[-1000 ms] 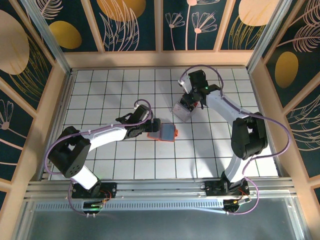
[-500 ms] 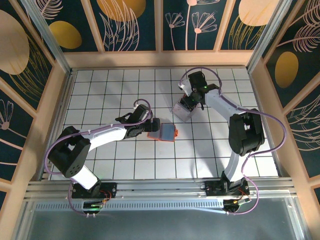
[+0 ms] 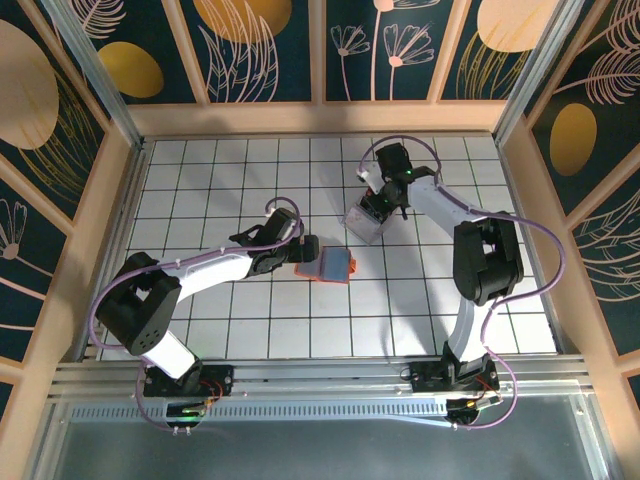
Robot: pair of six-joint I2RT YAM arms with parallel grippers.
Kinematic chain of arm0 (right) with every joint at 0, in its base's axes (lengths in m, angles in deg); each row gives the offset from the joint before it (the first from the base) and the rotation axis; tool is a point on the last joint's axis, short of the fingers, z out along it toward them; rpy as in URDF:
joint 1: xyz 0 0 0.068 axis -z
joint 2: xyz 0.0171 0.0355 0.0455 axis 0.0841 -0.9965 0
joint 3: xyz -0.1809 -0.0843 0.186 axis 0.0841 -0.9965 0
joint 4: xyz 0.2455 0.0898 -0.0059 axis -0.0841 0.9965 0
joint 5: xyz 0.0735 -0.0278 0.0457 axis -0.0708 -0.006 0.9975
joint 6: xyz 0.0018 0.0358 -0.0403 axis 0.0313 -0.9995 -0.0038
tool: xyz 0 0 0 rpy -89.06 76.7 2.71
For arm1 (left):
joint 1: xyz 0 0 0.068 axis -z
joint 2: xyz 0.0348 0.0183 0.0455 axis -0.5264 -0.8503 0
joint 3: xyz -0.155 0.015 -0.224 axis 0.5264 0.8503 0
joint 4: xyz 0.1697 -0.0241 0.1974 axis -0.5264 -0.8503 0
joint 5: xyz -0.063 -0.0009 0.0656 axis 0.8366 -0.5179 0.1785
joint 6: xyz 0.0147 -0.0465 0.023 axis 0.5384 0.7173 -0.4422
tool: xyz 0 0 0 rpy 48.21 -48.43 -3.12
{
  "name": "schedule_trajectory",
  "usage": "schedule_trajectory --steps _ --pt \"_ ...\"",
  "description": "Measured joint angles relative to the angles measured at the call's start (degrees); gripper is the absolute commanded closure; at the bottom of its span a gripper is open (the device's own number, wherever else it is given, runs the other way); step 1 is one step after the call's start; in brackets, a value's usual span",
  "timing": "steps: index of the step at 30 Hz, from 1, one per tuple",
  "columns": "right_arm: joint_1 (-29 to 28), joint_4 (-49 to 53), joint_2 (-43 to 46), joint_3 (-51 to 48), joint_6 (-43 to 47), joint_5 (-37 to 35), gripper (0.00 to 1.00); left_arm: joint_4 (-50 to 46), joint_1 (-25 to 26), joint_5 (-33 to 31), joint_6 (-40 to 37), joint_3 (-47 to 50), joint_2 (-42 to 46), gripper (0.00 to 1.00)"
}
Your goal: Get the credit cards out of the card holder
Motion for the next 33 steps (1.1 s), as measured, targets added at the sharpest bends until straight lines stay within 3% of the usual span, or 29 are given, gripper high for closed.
schedule_trajectory --steps 8,14,21,24,26,28,33 --pt "0.04 0.04 2.67 -0.17 -2.49 1.29 0.73 -1.05 -0.87 -2.19 0.0 0.83 3.15 0.01" --pt "0.04 -4.63 16.26 -8.31 -8.59 0.59 0.64 -1.77 -3.04 -5.2 -0.02 1.81 8.26 0.01" --pt "0.28 -14.25 34.75 -23.76 -20.06 -6.84 0.47 -3.19 -6.08 -12.39 -1.4 4.15 14.01 0.01" --pt "1.01 -17.84 41.27 -30.91 -25.24 -12.02 0.34 -2.97 -7.87 -16.55 -2.89 7.32 18.38 0.01" --pt "2.19 -20.13 45.64 -36.02 -28.72 -15.08 0.24 -1.86 -9.44 -19.54 -4.42 10.19 21.84 0.01" --pt "3.78 -21.79 49.44 -40.35 -31.52 -17.22 0.02 -0.42 -10.84 -22.49 -6.23 13.09 25.24 0.01" --pt "7.43 -25.49 54.88 -46.88 -37.59 -21.84 0.01 8.55 -14.23 -29.09 -12.44 22.27 34.56 0.01"
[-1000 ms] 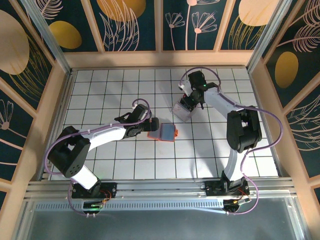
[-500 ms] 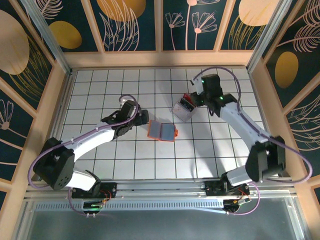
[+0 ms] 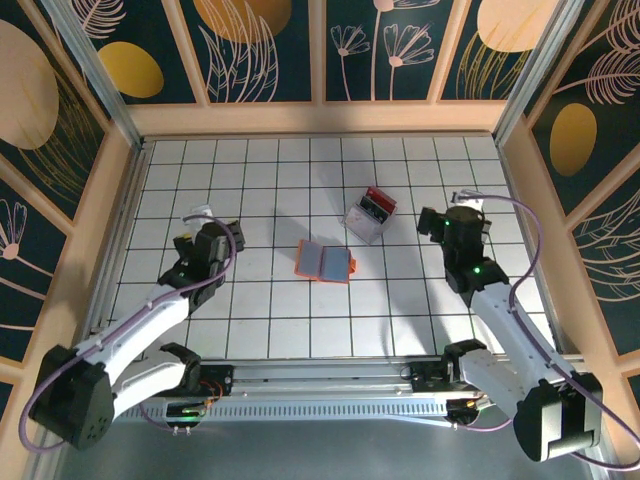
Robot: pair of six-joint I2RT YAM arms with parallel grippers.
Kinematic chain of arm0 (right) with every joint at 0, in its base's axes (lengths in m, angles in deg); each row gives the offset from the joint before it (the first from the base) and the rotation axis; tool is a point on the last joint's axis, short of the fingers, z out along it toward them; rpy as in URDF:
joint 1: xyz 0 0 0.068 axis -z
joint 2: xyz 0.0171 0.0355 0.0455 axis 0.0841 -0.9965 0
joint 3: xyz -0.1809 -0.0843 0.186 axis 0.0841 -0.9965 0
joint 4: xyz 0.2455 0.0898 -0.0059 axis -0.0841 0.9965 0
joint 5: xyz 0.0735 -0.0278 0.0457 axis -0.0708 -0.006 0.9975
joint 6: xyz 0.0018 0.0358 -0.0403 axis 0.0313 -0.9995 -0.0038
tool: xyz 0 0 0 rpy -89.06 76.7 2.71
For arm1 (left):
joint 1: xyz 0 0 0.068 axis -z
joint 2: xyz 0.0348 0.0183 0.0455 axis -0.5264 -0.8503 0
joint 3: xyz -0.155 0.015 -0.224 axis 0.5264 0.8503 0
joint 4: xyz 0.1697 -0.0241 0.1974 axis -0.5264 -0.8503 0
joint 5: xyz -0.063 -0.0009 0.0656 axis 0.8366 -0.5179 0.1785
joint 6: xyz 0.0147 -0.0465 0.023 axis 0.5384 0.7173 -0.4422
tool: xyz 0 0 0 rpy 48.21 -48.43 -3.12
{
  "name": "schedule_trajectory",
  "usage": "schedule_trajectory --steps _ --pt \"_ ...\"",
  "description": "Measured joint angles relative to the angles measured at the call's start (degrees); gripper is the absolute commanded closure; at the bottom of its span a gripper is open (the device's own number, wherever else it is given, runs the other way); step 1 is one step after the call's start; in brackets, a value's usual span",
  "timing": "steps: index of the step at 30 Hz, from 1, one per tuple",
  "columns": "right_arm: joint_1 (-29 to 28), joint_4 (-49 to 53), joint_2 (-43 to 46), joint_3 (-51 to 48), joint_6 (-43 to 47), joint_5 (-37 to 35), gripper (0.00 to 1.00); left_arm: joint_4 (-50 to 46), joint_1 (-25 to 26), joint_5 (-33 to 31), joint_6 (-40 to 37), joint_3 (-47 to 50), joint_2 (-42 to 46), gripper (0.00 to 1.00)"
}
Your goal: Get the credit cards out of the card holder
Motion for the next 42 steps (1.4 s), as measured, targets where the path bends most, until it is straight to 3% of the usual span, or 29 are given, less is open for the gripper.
schedule_trajectory --steps 7,18,26,42 --pt "1.73 -16.2 0.42 -12.39 -1.25 -4.66 0.01 23.41 -6.23 -2.29 -10.93 14.97 3.54 0.01" --pt "3.72 -39.06 -8.15 -20.74 3.37 -5.22 0.01 47.84 -16.37 4.9 -19.98 21.03 -4.17 0.01" --pt "6.03 -49.27 -10.19 -22.12 5.05 -3.37 0.01 60.11 -21.7 12.68 -21.88 22.29 -9.9 0.01" --pt "8.15 -56.85 -11.52 -23.71 5.25 1.09 0.01 69.59 -22.08 30.27 -24.11 22.71 -17.03 0.01"
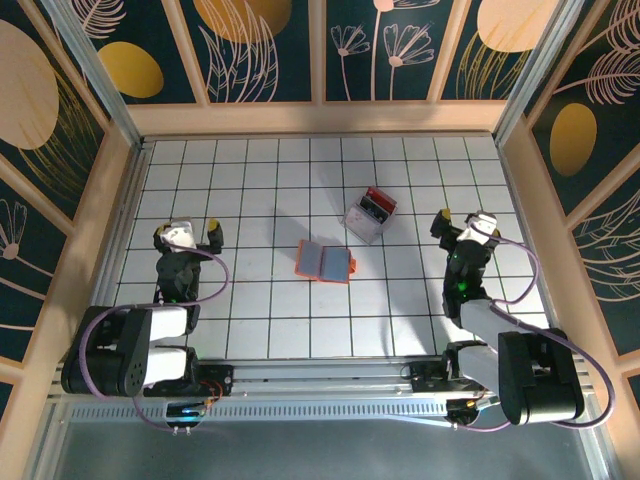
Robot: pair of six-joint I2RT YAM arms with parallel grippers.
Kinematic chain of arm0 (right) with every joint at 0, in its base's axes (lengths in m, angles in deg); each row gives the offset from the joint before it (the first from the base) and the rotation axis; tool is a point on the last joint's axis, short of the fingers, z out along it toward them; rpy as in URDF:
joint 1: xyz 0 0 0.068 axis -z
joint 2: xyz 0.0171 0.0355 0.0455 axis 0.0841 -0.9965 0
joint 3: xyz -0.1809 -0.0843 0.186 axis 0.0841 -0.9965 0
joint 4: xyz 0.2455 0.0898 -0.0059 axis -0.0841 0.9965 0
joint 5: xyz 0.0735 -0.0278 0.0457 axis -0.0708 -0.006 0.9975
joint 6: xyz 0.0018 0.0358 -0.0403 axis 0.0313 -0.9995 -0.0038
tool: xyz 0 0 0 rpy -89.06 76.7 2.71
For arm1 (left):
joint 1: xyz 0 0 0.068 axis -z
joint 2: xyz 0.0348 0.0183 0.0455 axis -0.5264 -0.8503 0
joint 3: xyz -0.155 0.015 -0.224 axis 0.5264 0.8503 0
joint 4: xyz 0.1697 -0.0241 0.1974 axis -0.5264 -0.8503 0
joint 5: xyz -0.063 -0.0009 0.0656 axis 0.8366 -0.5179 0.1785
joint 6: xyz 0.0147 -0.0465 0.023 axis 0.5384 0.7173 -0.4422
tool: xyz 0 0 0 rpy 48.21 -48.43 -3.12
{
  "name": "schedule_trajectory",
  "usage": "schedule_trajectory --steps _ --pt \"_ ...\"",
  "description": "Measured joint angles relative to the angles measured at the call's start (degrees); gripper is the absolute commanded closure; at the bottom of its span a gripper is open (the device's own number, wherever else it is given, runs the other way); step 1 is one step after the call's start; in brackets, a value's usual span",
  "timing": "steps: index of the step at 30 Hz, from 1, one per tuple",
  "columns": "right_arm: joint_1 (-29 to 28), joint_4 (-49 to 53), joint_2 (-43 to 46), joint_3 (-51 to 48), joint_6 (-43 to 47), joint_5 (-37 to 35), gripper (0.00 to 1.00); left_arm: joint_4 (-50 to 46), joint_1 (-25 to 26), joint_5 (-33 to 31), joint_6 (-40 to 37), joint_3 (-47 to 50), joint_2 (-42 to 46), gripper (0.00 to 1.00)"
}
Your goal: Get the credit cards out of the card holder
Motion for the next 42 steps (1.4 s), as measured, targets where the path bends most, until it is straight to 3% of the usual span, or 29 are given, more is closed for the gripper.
schedule_trajectory --steps 5,9,13,21,34,42 --pt "0.0 -2.51 -0.57 -1.11 -0.07 1.27 0.01 -0.11 0.0 5.33 -2.27 -1.07 -2.78 0.01" --pt "0.0 -4.87 -1.79 -2.1 -0.46 1.97 0.01 -1.18 0.0 6.12 -2.73 -3.96 -5.7 0.01" --pt "0.0 -7.85 -2.67 -3.58 -0.48 2.43 0.01 4.83 0.0 -0.09 -1.27 -4.02 -10.69 0.01" --pt "0.39 -13.75 -3.41 -5.86 0.0 3.65 0.01 3.41 -0.33 -8.33 1.86 -4.79 -13.2 0.01" --pt "5.75 -33.68 -19.71 -9.57 0.61 8.63 0.01 3.41 -0.39 -9.99 2.54 -4.85 -13.2 0.01" --pt "7.15 -38.69 -25.64 -9.57 0.66 14.38 0.01 3.39 -0.39 -9.99 2.54 -4.85 -13.2 0.01"
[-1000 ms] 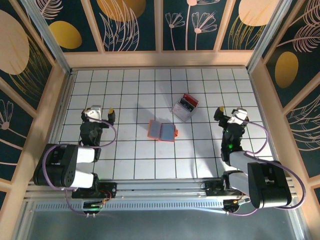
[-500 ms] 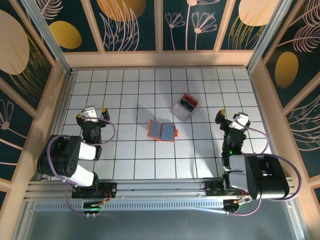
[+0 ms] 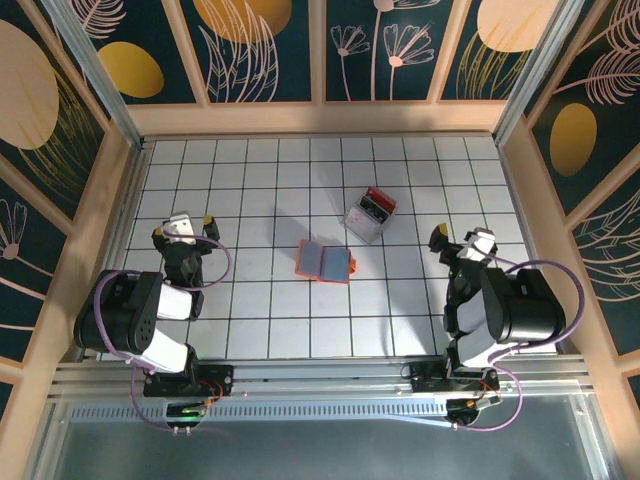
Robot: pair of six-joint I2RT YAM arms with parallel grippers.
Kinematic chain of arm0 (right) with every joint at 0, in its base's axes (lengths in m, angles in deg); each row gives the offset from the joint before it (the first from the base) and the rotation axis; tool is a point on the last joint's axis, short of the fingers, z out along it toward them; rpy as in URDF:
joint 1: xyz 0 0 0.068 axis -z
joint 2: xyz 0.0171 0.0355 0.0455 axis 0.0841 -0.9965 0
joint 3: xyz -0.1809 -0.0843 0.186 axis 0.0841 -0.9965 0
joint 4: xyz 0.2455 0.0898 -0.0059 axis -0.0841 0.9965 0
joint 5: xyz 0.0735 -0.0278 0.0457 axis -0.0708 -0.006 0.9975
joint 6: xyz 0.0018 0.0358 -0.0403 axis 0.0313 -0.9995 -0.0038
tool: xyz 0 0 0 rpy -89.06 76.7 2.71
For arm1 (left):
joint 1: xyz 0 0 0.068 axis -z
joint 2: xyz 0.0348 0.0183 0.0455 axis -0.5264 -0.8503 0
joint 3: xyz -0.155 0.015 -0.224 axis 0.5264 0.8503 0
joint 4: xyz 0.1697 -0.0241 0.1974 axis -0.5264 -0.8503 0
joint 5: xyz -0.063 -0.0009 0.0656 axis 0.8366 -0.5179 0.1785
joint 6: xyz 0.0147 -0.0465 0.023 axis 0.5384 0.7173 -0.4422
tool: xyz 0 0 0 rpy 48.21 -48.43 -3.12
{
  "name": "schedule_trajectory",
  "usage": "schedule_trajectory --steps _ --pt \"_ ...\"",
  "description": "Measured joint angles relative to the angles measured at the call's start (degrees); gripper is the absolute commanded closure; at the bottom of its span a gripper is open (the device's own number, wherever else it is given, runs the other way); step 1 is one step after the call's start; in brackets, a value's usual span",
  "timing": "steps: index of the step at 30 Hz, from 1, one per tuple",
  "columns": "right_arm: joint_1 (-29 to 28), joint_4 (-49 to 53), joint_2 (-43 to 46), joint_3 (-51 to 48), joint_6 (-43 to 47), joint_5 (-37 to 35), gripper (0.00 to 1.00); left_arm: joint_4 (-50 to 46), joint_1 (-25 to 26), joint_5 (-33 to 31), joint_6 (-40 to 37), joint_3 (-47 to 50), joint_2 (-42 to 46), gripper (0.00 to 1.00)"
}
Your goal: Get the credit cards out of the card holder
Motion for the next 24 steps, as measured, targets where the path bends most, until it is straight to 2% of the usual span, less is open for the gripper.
schedule_trajectory --steps 3,7,10,24 --pt "0.44 3.19 -1.09 3.04 0.48 3.91 0.01 0.02 0.0 0.0 0.0 0.0 0.0 0.01" --pt "2.1 8.9 -1.09 9.84 1.73 13.2 0.01 0.0 0.0 0.0 0.0 -0.02 0.0 0.01" --pt "3.82 9.88 -1.07 10.23 1.88 17.53 0.01 0.0 0.0 0.0 0.0 -0.02 0.0 0.01" --pt "2.8 14.08 -1.07 10.25 2.34 18.58 0.01 0.02 0.0 0.0 0.17 -0.02 0.0 0.01"
